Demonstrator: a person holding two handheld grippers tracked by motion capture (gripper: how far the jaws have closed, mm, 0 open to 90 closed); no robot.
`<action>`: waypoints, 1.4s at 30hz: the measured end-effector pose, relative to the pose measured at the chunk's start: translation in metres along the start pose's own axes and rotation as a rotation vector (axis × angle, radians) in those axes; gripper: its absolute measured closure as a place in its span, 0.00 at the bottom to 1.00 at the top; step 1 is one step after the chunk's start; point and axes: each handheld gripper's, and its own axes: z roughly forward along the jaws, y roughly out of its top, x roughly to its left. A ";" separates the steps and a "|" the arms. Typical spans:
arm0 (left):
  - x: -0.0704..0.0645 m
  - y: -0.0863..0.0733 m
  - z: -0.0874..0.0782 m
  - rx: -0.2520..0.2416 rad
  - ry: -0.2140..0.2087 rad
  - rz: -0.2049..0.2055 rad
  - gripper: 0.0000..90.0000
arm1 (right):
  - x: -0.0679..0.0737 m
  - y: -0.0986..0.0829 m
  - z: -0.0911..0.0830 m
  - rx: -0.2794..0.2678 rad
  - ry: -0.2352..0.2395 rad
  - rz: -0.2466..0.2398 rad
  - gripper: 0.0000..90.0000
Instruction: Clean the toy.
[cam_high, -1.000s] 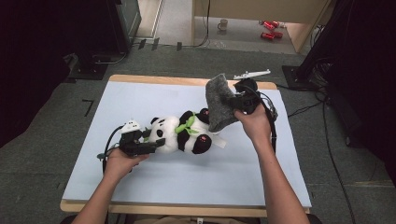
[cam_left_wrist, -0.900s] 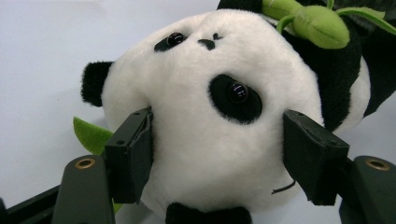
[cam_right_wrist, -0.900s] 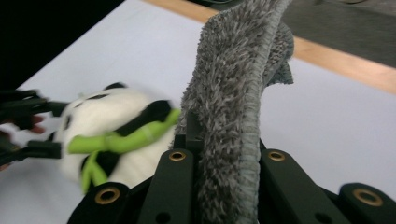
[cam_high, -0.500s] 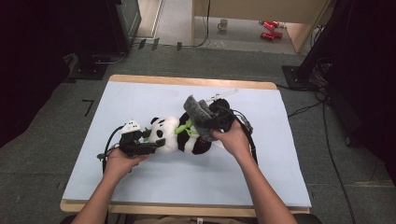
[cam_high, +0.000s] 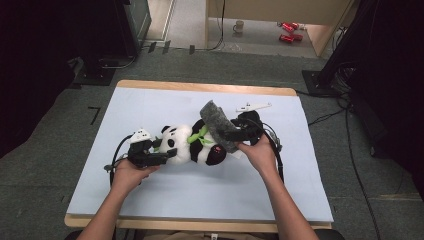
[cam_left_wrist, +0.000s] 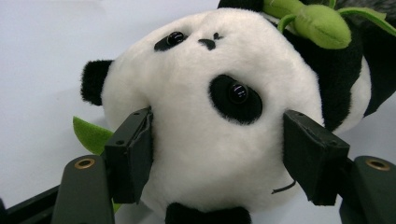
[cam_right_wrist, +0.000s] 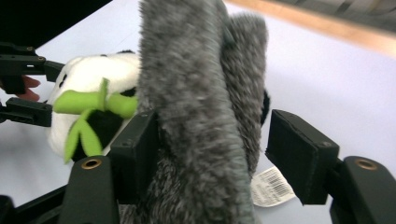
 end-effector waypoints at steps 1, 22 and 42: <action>0.000 0.000 0.000 0.000 0.000 0.000 0.34 | -0.004 -0.002 0.005 0.012 0.024 0.025 0.35; 0.000 0.000 0.000 0.004 0.005 0.002 0.34 | -0.003 0.006 0.008 0.095 0.063 0.096 0.86; -0.001 0.001 0.001 0.007 0.013 -0.001 0.34 | -0.005 -0.001 0.022 0.130 -0.024 0.063 0.86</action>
